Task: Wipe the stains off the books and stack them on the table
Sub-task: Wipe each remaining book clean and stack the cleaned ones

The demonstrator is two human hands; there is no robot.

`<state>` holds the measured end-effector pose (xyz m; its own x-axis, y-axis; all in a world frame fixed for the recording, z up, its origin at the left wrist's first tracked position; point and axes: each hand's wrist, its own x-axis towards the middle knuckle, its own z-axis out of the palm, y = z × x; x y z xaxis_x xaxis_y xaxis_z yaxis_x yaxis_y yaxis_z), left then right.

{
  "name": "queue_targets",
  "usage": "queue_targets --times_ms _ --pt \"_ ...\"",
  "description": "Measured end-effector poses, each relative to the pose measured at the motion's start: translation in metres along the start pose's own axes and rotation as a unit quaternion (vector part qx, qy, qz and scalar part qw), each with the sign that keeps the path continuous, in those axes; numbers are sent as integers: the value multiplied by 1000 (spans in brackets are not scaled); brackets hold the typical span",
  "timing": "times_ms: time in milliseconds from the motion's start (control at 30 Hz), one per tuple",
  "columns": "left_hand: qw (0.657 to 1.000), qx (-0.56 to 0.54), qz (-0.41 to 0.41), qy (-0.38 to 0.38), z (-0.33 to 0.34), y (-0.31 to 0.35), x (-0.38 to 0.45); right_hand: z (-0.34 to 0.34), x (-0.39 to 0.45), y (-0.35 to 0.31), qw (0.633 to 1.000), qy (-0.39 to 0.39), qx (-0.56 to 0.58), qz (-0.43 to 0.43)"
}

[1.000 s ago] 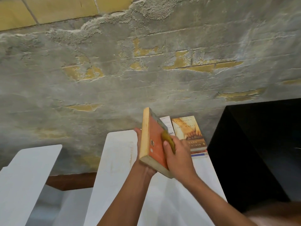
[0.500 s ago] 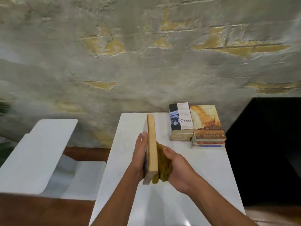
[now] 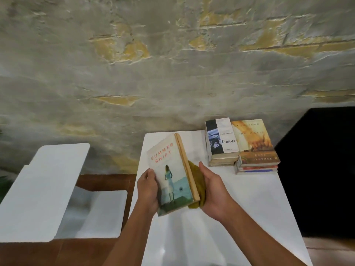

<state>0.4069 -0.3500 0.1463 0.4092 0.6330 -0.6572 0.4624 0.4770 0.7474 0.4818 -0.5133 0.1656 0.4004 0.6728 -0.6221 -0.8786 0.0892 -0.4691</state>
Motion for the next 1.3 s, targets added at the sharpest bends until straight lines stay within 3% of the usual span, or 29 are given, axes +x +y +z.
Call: queue_targets --times_ms 267,500,667,867,1167,1300 --pt "991 -56 -9 -123 92 38 -16 -58 -35 -59 981 68 -20 -178" --pt "980 -62 -17 -189 191 42 -45 -133 -73 -101 956 163 -39 -240" --pt "975 -72 -27 -210 250 26 -56 -179 -90 -129 939 237 -57 -244" --pt "963 35 -3 -268 286 11 -61 -220 -86 -163 933 289 -60 -207" --pt "967 94 -14 -238 308 -16 -38 -255 -39 -189 932 315 -86 -160" --pt "965 134 26 -222 300 -11 -49 -257 -20 -192 931 313 -91 -165"
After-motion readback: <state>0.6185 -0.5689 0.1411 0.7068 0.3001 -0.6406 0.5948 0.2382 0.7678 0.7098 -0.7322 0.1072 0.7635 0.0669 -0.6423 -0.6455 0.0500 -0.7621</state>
